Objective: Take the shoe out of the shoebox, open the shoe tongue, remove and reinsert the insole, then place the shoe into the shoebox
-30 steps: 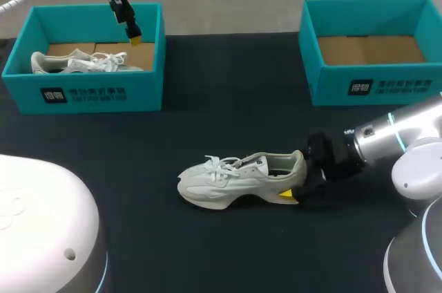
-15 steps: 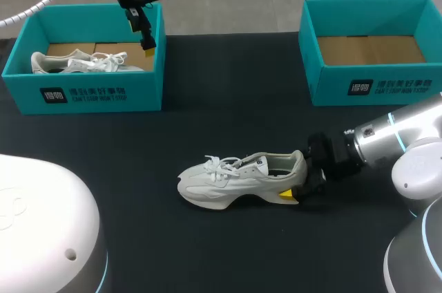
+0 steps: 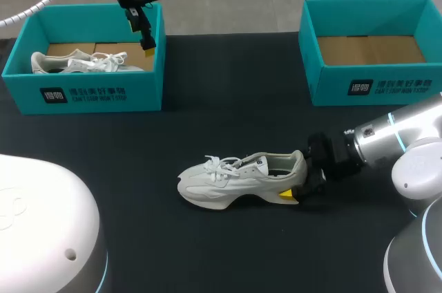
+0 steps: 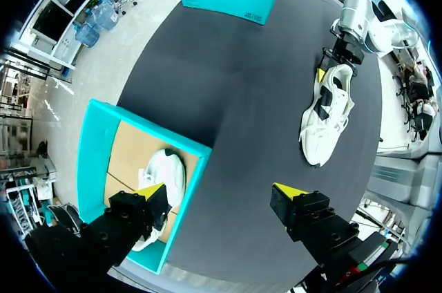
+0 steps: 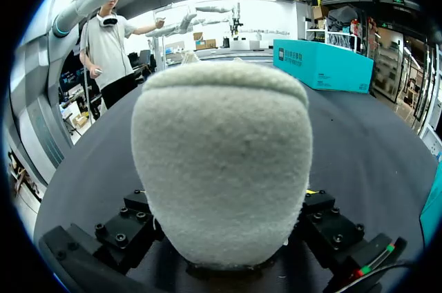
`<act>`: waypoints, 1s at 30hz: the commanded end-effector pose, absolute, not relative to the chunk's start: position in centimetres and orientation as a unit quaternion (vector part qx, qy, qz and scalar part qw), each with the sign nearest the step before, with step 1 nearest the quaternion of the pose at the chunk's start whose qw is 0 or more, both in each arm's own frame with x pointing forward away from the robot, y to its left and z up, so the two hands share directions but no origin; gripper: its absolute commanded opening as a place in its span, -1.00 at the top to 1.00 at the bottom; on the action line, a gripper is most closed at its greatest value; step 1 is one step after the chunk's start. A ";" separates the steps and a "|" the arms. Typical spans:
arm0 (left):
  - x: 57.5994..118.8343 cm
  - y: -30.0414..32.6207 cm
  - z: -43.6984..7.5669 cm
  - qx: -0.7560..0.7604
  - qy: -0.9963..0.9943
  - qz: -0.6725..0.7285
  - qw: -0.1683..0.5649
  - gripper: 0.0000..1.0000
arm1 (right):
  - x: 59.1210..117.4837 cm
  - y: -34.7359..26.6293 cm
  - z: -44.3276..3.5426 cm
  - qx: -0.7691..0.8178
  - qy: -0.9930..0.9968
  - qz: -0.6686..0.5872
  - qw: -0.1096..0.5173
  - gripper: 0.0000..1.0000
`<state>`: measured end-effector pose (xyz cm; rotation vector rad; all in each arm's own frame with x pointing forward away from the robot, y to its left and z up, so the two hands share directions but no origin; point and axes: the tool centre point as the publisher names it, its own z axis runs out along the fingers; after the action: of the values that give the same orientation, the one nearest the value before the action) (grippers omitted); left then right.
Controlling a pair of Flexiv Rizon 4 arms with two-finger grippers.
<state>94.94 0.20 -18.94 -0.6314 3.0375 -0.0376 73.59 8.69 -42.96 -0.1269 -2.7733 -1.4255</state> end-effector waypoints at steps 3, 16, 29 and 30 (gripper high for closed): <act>94.4 -1.6 -19.1 -0.327 0.945 -0.016 -0.001 -1.00 | 73.6 9.0 -43.5 -0.041 -0.889 -0.456 0.011 1.00; 89.0 -5.2 -19.2 -0.524 0.852 0.006 0.003 -1.00 | 73.6 9.0 -43.5 -0.041 -0.889 -0.456 0.011 1.00; 82.2 -9.4 -20.9 -0.559 0.826 -0.013 0.064 -1.00 | 73.6 9.0 -43.5 -0.041 -0.889 -0.456 0.011 1.00; 81.8 -9.5 -21.0 -0.570 0.819 -0.018 0.064 -1.00 | 73.6 9.0 -43.5 -0.041 -0.889 -0.456 0.011 1.00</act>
<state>83.15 -9.59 -20.59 -1.7143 2.5223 0.0163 73.59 8.69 -42.96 -0.1268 -2.7733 -1.4255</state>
